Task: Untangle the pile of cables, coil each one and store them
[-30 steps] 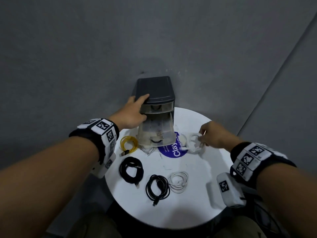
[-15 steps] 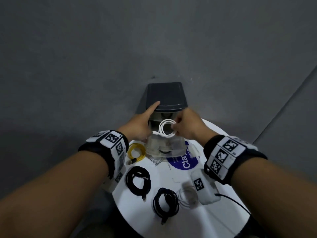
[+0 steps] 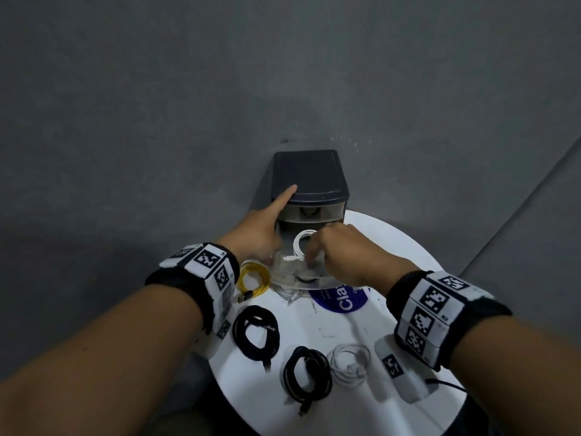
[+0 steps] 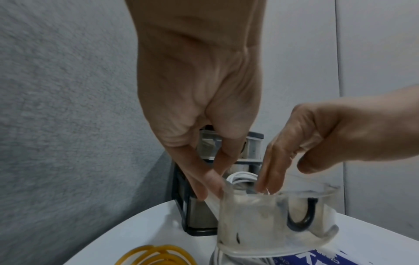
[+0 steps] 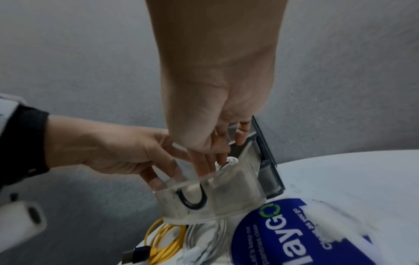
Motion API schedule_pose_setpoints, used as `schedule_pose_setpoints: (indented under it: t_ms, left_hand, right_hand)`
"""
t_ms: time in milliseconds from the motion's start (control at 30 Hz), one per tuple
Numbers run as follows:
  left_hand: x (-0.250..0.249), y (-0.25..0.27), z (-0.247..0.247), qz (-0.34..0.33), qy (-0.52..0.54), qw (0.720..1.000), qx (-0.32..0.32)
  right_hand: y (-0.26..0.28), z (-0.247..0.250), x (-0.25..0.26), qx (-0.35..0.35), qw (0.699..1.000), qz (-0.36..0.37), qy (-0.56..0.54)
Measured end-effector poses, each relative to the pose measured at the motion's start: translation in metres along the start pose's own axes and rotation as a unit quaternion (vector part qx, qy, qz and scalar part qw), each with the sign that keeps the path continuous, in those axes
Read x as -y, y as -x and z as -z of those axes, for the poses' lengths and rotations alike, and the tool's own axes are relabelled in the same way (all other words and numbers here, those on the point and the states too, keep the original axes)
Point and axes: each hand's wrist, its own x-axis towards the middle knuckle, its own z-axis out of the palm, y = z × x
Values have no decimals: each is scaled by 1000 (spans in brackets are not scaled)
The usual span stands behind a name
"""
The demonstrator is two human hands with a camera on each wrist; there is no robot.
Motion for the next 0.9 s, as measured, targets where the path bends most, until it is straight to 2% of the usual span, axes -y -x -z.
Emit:
schedule_pose_setpoints:
  t_ms: [167,333,500,700,900]
  left_hand:
    - [-3,3,1,7,8,1000,4]
    - [-5,3,1,15,13,1000,9]
    - [-6,5,1,9,17,1000,12]
    - [-5,6,0,8,12,1000,8]
    - [-5,6,-2,12,-3,1000,1]
  right_hand:
    - [-3,-13,-6,32,997,-7,64]
    - [-7,-18,-9,20,993,-39,110]
    - [-3,-10,-2,-34,994,-22,105]
    - [-3,-15,0,36,989,-58,131]
    - [4,-7,-1,0,995,-35,93]
